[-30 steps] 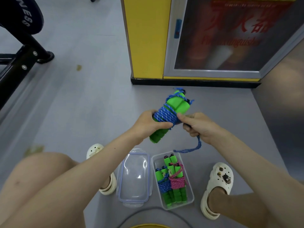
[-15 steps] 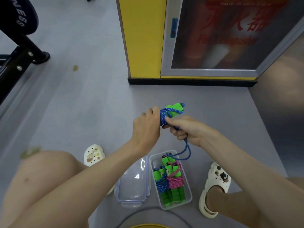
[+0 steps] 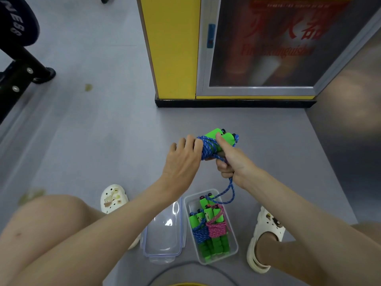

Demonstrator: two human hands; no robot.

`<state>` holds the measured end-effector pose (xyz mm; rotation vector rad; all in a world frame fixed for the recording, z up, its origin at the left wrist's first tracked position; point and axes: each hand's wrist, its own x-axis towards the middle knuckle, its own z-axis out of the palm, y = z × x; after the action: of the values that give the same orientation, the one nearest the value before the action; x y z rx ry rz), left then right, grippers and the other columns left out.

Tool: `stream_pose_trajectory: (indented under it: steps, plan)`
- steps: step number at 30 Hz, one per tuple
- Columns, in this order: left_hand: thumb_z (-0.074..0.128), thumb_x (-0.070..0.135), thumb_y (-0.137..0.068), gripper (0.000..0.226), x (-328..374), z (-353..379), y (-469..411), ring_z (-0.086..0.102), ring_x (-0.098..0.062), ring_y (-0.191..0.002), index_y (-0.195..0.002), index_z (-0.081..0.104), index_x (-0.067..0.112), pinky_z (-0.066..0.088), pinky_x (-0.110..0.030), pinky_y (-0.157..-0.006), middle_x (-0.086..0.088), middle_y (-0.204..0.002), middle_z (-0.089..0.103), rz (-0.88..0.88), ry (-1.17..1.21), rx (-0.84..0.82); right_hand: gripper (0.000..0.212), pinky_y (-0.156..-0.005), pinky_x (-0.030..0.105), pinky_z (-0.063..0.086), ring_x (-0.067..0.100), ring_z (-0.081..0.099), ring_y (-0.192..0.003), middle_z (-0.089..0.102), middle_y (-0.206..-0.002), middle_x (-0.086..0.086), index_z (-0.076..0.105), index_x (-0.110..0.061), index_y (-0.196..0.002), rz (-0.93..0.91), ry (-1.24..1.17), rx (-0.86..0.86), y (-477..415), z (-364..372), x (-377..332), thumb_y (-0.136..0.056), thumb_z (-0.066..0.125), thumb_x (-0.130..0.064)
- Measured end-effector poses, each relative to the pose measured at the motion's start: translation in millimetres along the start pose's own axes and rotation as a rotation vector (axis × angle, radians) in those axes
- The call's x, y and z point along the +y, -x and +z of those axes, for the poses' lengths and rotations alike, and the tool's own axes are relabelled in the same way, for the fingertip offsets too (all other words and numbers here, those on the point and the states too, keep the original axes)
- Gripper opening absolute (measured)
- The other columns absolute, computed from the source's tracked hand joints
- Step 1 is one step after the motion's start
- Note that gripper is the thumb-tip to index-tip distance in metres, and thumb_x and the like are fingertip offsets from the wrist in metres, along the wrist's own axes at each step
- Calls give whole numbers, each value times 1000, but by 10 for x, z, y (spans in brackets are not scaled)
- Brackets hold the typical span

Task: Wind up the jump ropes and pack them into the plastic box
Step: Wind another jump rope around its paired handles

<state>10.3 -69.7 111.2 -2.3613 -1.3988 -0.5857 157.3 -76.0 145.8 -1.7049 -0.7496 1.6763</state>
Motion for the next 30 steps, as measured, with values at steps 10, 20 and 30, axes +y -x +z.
stream_pose_trajectory:
  steps: [10, 20, 30]
  plan:
    - [58, 57, -84, 68, -112, -241, -205, 58, -16, -96, -135, 34, 19, 52, -34, -80, 4, -109, 53, -639, 1000, -621, 37, -38, 21, 14, 9, 18, -35, 32, -42, -3, 47, -18, -67, -30, 8, -53, -75, -264, -58, -90, 55, -46]
    - [74, 13, -79, 50, -169, -302, -103, 70, -29, -80, -122, 51, 21, 58, -34, -64, -10, -105, 69, -867, 1586, -847, 38, -39, 19, 20, 7, 19, -35, 40, -50, 2, 55, -13, -76, -34, 58, -183, -35, -310, -31, -93, 48, -46]
    - [68, 38, -83, 63, -138, -103, -12, 62, -27, -96, -137, 36, 31, 38, -28, -67, 2, -110, 66, -302, 438, -549, 32, -37, 18, 18, 5, 22, -32, 40, -46, -2, 63, 2, -93, 104, 283, -118, -63, -219, 80, -99, 47, -25]
